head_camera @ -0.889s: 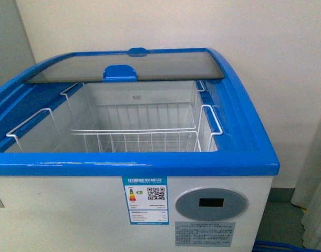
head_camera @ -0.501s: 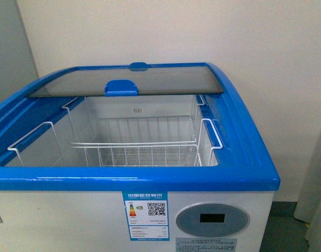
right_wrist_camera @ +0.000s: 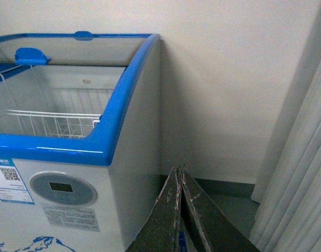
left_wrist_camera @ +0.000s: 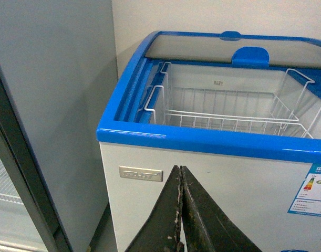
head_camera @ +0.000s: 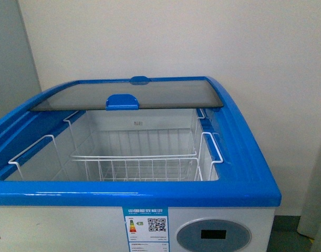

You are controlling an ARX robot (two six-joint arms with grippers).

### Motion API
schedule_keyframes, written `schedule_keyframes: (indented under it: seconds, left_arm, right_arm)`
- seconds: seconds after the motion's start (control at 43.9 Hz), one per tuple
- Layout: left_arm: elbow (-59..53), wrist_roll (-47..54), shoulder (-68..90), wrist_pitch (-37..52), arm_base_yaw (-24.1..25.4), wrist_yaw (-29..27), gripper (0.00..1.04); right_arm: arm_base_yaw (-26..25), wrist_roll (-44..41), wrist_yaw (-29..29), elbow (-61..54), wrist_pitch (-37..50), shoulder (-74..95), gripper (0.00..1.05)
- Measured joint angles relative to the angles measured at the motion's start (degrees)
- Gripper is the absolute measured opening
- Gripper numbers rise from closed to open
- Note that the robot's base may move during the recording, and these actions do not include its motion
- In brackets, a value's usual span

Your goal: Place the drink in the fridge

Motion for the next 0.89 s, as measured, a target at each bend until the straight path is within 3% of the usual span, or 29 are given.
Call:
schedule_keyframes:
  seconds: [0.615, 0.752, 0.889]
  left_arm:
    - [0.0, 0.0, 0.0, 0.0, 0.0, 0.0, 0.03]
    - [0.0, -0.02, 0.0, 0.0, 0.0, 0.0, 0.17]
    - [0.0, -0.02, 0.0, 0.0, 0.0, 0.0, 0.46]
  right_arm:
    - [-0.07, -0.09, -0.13, -1.73, 0.61, -3.28, 0.04]
    - [-0.07, -0.04, -0.13, -1.73, 0.61, -3.28, 0.22]
    - [-0.07, -0.04, -0.13, -1.73, 0.61, -3.3, 0.5]
